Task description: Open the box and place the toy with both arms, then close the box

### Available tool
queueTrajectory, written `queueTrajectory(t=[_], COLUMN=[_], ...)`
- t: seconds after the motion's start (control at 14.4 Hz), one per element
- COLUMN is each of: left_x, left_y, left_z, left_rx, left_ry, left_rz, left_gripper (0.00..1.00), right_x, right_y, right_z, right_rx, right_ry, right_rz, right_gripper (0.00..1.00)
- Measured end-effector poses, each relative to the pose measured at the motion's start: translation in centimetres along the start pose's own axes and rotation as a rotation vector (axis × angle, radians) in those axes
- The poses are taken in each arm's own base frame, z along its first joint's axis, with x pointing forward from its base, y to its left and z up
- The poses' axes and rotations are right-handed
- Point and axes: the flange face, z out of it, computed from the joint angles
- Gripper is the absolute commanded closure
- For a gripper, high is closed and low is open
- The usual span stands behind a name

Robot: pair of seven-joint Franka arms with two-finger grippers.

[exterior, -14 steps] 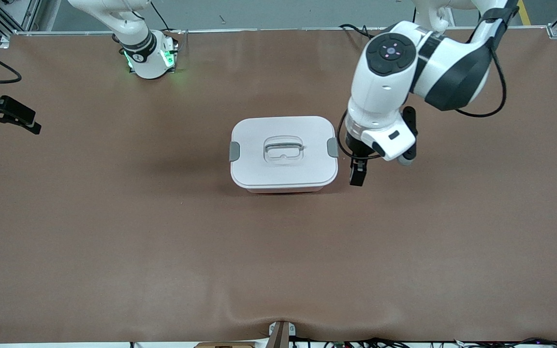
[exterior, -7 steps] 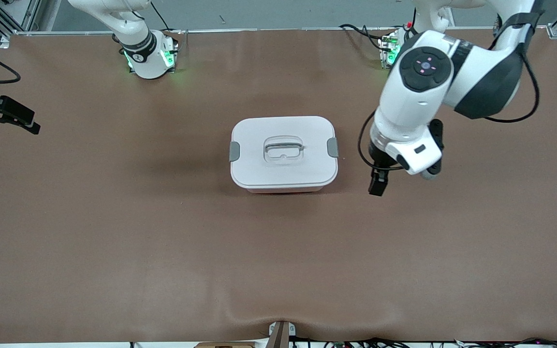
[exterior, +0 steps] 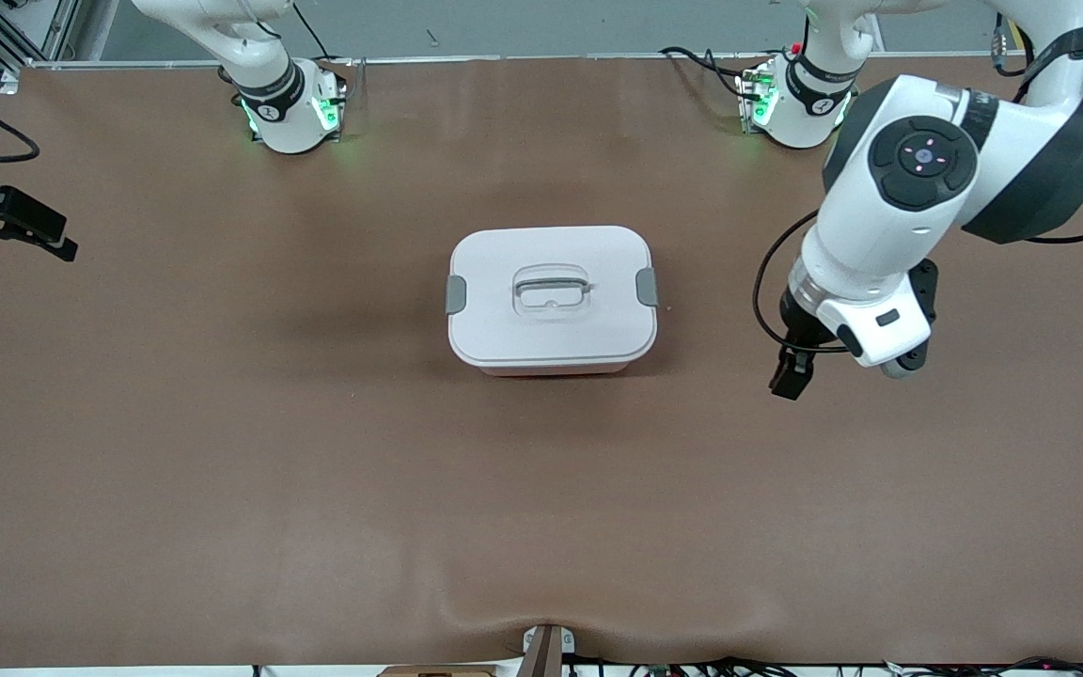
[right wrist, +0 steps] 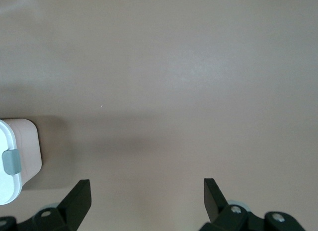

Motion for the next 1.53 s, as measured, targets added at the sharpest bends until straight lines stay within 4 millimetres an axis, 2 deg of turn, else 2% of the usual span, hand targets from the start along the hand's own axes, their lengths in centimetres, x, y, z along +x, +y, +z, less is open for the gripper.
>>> queueTrajectory(t=[0.35,0.97,1.11,1.25,1.39,1.53], left_x=[4.5,10.5,12.9,16.8,20.3,21.9], left_y=[-0.5,-3.6,-4.8,-6.7,-8.7,-10.0], left_z=[-0.9,-4.0,-5.7,-7.3,-8.0,-8.4], left_rx=[-0.011,0.037,0.004,-0.025,-0.02,-0.005], left_ry=[-0.042,-0.028,-0.052,-0.086,-0.101,-0.108], left_rz=[0.063,0.319,0.39,0.47,0.552,0.606], left_gripper=[0.0,0.0,0.0,0.0,0.0,0.0], right_x=[0.0,0.0,0.0,0.0,0.0,0.0], right_y=[0.0,0.0,0.0,0.0,0.0,0.0], right_z=[0.0,0.0,0.0,0.0,0.0,0.0], right_rx=[0.0,-0.001,-0.001,-0.001,-0.001,-0.001], right_ry=[0.0,0.0,0.001,0.001,0.001,0.001], right_rz=[0.0,0.0,0.0,0.001,0.001,0.001], right_gripper=[0.0,0.0,0.0,0.0,0.0,0.0])
